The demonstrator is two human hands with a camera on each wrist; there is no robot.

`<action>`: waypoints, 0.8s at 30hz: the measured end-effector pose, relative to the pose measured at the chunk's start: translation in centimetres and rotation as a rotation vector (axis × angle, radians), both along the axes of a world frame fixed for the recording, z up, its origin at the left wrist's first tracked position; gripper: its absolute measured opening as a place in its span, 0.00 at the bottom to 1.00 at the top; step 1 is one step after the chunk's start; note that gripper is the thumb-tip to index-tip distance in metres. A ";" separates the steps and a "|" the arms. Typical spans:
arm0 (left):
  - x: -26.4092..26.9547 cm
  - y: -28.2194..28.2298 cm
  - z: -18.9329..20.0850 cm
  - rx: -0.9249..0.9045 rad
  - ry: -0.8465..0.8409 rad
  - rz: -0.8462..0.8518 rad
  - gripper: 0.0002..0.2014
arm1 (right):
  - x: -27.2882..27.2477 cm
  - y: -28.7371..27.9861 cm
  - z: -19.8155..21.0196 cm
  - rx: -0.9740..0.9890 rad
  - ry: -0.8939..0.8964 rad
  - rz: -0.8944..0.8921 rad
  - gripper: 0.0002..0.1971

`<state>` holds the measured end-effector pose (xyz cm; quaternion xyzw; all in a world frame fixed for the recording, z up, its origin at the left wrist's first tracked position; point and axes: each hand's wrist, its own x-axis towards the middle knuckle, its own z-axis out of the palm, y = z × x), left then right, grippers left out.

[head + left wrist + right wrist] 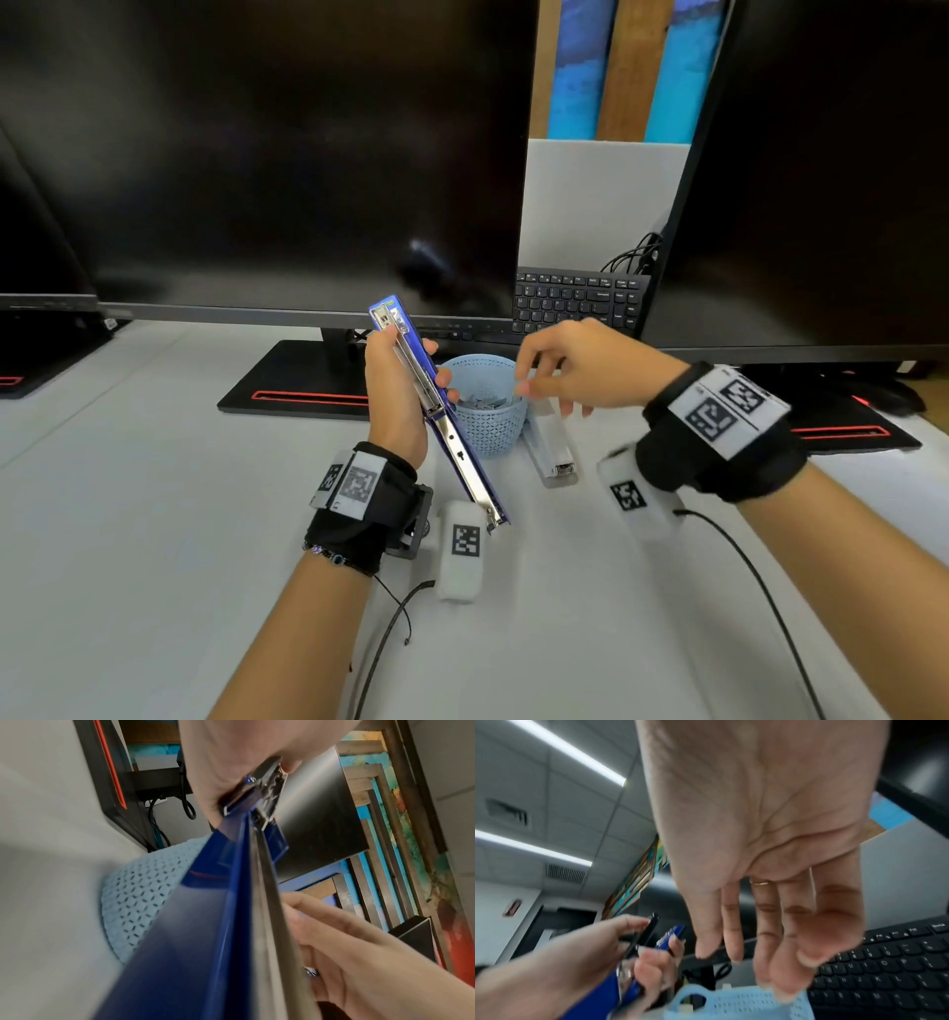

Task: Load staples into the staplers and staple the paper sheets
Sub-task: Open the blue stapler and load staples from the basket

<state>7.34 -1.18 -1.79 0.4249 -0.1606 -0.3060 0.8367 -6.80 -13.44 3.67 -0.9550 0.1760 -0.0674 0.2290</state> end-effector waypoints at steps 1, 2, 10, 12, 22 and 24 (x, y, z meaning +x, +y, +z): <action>0.2 0.0 -0.1 0.002 0.015 -0.004 0.20 | 0.7 -0.2 0.0 -0.047 0.022 -0.007 0.09; 0.3 0.1 -0.3 0.010 0.026 -0.008 0.20 | 1.3 -0.3 -0.3 -0.088 0.058 -0.023 0.11; 1.1 0.4 -0.2 0.082 0.050 -0.001 0.21 | 4.6 -2.0 -2.7 -0.319 -0.038 -0.157 0.09; 1.3 0.3 -0.3 0.119 0.042 0.018 0.21 | 5.7 -2.0 -2.1 -0.328 -0.038 -0.081 0.08; 1.7 -0.1 -1.0 0.177 0.044 0.021 0.22 | 10.4 0.1 -1.8 -0.370 0.366 0.134 0.17; 1.9 -0.2 -1.2 0.191 0.046 0.035 0.24 | 10.6 0.2 -2.2 -0.375 0.402 0.114 0.15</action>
